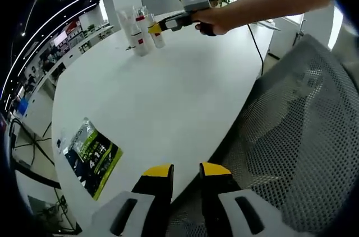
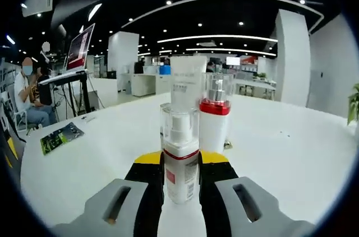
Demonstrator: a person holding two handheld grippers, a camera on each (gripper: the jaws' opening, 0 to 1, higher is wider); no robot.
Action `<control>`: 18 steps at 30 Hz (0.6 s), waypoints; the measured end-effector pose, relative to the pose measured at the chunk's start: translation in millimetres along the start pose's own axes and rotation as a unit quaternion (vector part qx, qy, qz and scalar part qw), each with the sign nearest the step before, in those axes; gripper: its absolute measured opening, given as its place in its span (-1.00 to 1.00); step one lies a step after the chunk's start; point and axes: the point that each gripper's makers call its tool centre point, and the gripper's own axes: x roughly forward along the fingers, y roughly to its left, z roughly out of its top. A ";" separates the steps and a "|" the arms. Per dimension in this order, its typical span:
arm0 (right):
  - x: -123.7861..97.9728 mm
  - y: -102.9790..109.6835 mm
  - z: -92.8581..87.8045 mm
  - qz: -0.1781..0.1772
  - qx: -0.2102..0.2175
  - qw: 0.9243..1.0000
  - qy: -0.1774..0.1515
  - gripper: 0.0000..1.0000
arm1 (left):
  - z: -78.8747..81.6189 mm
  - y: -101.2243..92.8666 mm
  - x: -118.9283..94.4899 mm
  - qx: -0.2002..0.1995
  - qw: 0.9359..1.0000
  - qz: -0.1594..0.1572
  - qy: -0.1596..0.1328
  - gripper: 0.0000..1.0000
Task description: Arrange the skincare products in the storage area until every visible bottle or jar stands upright without overlapping.
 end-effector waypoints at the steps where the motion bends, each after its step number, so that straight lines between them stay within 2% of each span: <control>1: 0.3 -0.2 0.3 0.000 0.002 1.000 -0.002 -0.60 | 0.2 0.3 -0.2 0.000 1.000 0.000 0.000 -0.62; 4: 1.8 1.9 -5.0 0.010 -0.004 1.000 0.002 -0.60 | -0.1 0.4 -0.3 0.000 1.000 0.000 0.000 -0.62; 6: 1.1 1.8 -9.4 0.013 -0.023 1.000 0.007 -0.60 | -0.2 0.2 -0.2 0.000 1.000 -0.001 0.001 -0.62; 18: -2.8 0.1 -11.0 0.011 -0.006 1.000 -0.012 -0.59 | 1.6 1.0 -0.6 0.003 1.000 0.002 -0.004 -0.63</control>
